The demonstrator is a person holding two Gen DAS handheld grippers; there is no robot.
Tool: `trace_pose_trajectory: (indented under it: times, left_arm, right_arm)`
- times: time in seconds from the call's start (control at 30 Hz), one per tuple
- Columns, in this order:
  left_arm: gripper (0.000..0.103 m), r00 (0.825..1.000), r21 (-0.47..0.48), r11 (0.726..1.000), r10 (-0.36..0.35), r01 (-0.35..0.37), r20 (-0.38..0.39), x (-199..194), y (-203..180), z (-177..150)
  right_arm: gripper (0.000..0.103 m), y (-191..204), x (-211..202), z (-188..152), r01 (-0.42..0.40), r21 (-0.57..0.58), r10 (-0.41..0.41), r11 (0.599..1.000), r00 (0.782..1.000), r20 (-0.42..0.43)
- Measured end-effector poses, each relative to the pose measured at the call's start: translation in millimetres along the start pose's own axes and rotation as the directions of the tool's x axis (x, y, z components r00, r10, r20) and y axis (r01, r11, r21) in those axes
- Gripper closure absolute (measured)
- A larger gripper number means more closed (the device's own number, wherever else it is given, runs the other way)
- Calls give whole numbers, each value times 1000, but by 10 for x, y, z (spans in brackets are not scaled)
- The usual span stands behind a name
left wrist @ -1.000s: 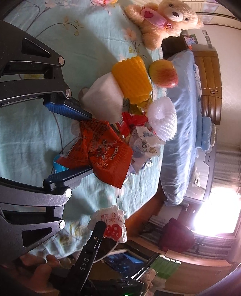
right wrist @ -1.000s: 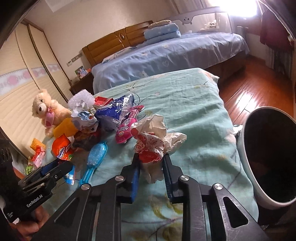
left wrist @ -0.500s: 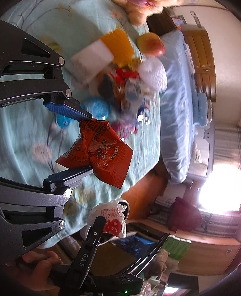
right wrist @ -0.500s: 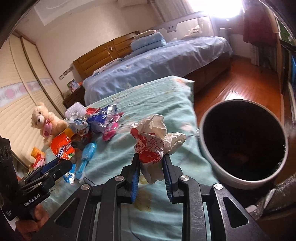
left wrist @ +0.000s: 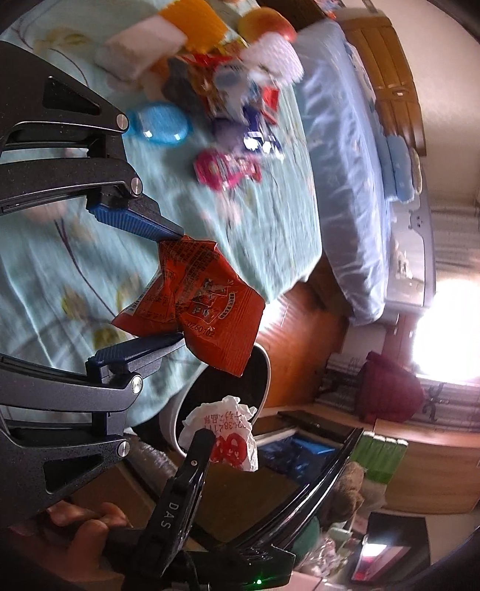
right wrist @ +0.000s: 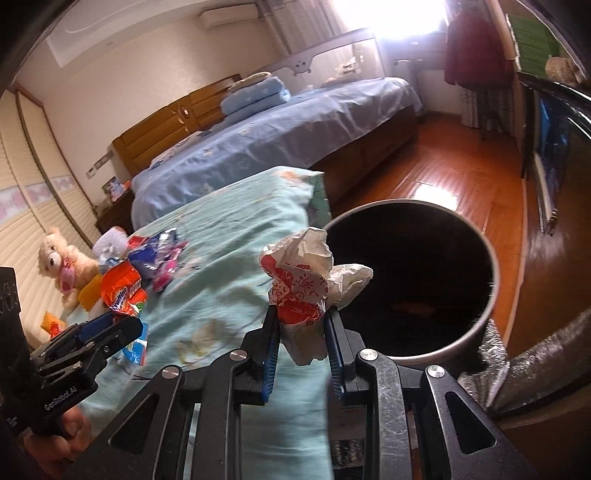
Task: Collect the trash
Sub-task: 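Carry the snack bag and tissue with both grippers over the black trash bin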
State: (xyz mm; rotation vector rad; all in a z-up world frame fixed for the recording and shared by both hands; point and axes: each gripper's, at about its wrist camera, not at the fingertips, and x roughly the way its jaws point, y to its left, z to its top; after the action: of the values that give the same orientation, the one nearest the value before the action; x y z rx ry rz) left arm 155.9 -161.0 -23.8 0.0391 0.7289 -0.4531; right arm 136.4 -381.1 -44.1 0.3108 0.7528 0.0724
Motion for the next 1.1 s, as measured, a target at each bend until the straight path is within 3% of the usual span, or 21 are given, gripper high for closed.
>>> trace_pose_trajectory:
  times: [0.57,1.1]
  left_arm:
    - [53,997,90,994,-65,69,-47,455,-575,316]
    - [53,983,120,984,-117,134,-138,901,-874,459]
  right_arm:
    - [78,-516,22,138,88,33,-88,996,996,-5]
    - [76,-845,181,308,97,61,-95,993,995,-40]
